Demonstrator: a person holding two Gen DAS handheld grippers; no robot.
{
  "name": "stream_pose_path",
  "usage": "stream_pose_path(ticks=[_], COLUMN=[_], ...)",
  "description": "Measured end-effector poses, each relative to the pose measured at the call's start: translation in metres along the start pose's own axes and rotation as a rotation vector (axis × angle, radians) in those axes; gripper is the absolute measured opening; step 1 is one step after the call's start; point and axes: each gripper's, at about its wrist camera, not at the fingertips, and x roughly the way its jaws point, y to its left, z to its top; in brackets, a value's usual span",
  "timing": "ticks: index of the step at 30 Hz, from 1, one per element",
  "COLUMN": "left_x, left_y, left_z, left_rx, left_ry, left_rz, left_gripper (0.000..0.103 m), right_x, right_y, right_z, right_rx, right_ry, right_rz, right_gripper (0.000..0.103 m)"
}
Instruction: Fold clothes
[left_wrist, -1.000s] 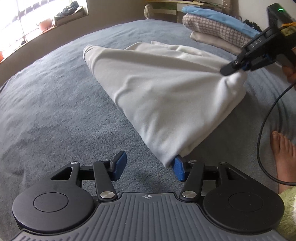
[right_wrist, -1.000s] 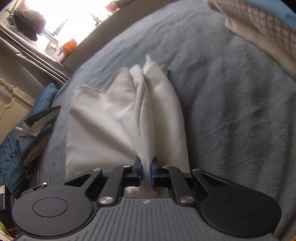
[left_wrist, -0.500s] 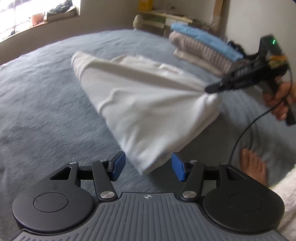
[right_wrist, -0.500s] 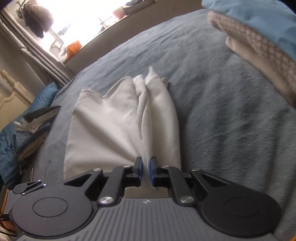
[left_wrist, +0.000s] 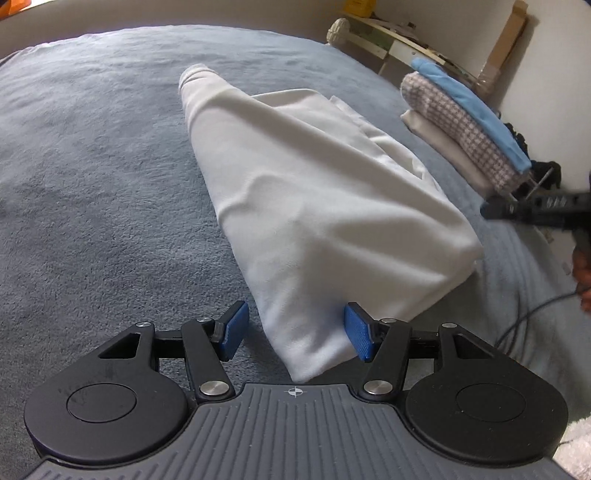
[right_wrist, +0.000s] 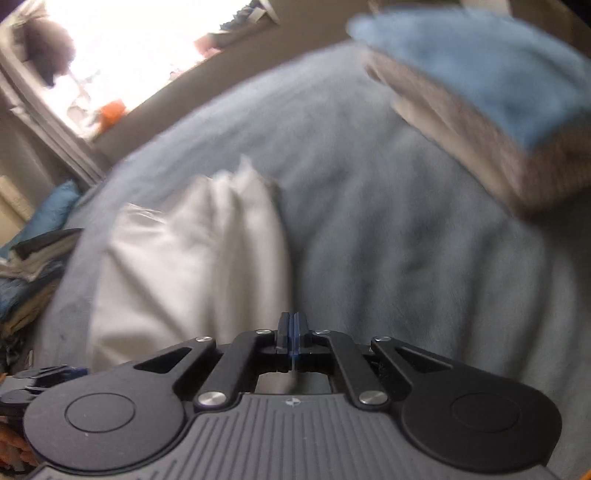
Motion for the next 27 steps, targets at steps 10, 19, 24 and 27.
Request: stream_pose_path(ticks=[10, 19, 24, 27], left_x=[-0.002, -0.004, -0.009, -0.011], left_y=[0.005, 0.008, 0.011, 0.015], left_z=[-0.002, -0.003, -0.001, 0.000], left_rx=[-0.016, -0.024, -0.045, -0.064], left_ry=[0.004, 0.005, -0.007, -0.020], left_rz=[-0.008, -0.010, -0.028, -0.050], left_gripper=[0.057, 0.057, 0.057, 0.057], right_x=[0.029, 0.043, 0.021, 0.001], right_y=[0.001, 0.018, 0.042, 0.036], right_z=[-0.003, -0.010, -0.012, -0.011], right_rx=[0.161, 0.091, -0.064, -0.053], right_ry=[0.171, 0.222, 0.132, 0.066], right_rz=[0.135, 0.168, 0.121, 0.094], right_gripper=[0.047, 0.035, 0.007, 0.006])
